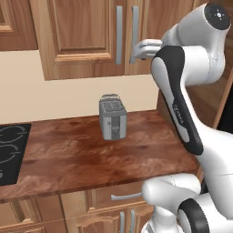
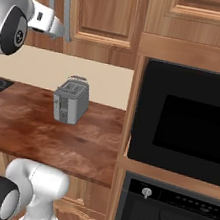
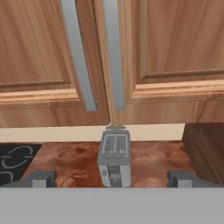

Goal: Open the cabinet. Pick the bar soap and place it next to the sink. Then close the cabinet.

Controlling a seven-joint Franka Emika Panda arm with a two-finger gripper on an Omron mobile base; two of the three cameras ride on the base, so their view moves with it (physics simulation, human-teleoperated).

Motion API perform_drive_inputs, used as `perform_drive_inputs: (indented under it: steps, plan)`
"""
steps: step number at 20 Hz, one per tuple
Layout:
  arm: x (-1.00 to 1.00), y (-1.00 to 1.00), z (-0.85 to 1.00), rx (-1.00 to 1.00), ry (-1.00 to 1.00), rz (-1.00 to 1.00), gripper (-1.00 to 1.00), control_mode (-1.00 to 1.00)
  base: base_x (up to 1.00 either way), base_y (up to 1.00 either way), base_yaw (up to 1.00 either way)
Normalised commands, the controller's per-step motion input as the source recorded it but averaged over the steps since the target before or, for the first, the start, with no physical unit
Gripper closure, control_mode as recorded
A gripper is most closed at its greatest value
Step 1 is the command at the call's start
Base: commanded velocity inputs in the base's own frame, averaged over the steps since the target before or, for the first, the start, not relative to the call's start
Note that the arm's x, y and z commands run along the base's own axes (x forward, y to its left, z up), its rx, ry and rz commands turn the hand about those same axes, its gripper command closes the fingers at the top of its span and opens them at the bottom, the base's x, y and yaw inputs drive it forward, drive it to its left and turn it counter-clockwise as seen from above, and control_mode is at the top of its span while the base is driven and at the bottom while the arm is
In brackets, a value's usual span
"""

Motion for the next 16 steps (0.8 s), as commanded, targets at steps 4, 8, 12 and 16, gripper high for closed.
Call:
perform_drive_inputs:
  steps: [4, 8, 12, 16]
  plan:
    - [0.02, -0.08, 0.05, 0.02, -0.12, 0.0, -1.0, -1.0, 0.0, 0.0, 0.0]
    - [0.39, -0.14, -0.08, 0.0, -0.12, 0.0, -1.0, -1.0, 0.0, 0.0, 0.0]
    - [0.43, -0.08, -0.13, 0.0, -0.06, 0.0, -1.0, -1.0, 0.0, 0.0, 0.0]
    - [0.5, 0.0, 0.0, 0.0, 0.0, 0.0, -1.0, -1.0, 0.0, 0.0, 0.0]
